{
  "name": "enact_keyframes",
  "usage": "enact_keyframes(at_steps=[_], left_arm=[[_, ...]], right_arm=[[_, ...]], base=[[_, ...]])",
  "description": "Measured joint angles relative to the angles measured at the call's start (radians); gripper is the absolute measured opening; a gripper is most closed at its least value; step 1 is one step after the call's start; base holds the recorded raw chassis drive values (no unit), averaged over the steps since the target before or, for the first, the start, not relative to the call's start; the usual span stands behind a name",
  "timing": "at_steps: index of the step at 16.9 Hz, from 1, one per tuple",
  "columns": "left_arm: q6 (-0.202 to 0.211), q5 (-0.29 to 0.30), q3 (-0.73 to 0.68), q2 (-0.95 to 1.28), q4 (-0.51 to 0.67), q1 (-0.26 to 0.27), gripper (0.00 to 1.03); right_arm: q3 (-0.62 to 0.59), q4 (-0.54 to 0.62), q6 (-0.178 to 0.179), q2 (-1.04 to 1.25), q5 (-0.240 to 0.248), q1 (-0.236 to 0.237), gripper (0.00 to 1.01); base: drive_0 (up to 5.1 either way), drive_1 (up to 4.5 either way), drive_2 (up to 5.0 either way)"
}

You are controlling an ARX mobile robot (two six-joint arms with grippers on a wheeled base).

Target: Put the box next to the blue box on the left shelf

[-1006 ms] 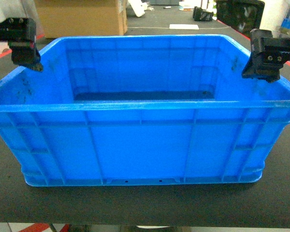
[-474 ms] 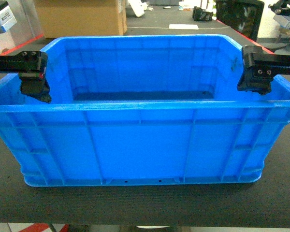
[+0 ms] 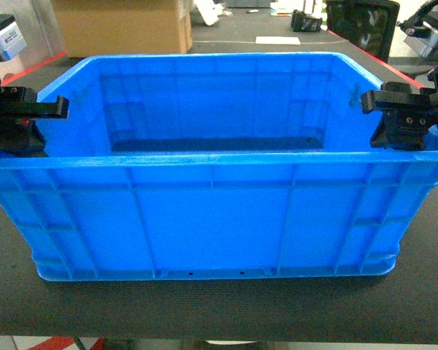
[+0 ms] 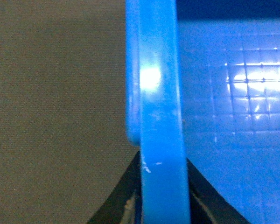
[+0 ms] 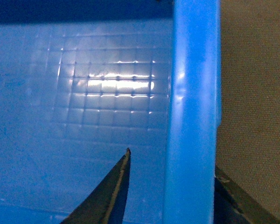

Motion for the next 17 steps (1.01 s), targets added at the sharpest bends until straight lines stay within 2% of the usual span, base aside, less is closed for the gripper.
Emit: enact_keyframes(at_steps=[1, 2, 3, 4, 6, 10, 14, 16, 17], left_arm=[[-0.025, -0.002, 0.0, 0.0, 0.003, -0.004, 0.11], [-0.046, 0.018, -0.001, -0.002, 0.01, -0.003, 0.08], [-0.053, 0.018, -0.01, -0.002, 0.018, -0.003, 0.07], [-0.059, 0.016, -0.013, -0.008, 0.025, -0.004, 0.07], [-0.07, 0.014, -0.035, -0.03, 0.041, -0.01, 0.07], [-0.068, 0.016, -0.058, -0.11, 0.089, -0.011, 0.07], [-0.067, 0.019, -0.058, -0.241, 0.147, -0.009, 0.07], [-0.044, 0.021, -0.098, -0.317, 0.204, -0.008, 0.07], [-0.043, 0.019, -0.111, -0.328, 0.202, -0.008, 0.07]], right_arm=[[0.0, 0.0, 0.0, 0.0, 0.003, 0.001, 0.33], [-0.002, 0.004, 0.0, -0.002, 0.011, 0.002, 0.22], [-0.008, 0.006, 0.0, -0.007, 0.011, 0.001, 0.13], [-0.014, 0.014, 0.004, -0.013, 0.019, 0.005, 0.09], [-0.033, 0.029, 0.006, -0.03, 0.031, 0.013, 0.08], [-0.06, 0.051, 0.027, -0.123, 0.045, 0.023, 0.08], [-0.06, 0.096, 0.029, -0.251, 0.064, 0.034, 0.08], [-0.116, 0.169, 0.026, -0.317, 0.092, 0.041, 0.08], [-0.122, 0.173, 0.022, -0.324, 0.092, 0.041, 0.08]], base=[[0.0, 0.0, 0.0], [0.0, 0.0, 0.0], [0.0, 0.0, 0.0], [0.0, 0.0, 0.0], [0.0, 0.0, 0.0], [0.0, 0.0, 0.0], [0.0, 0.0, 0.0], [0.0, 0.0, 0.0], [0.0, 0.0, 0.0]])
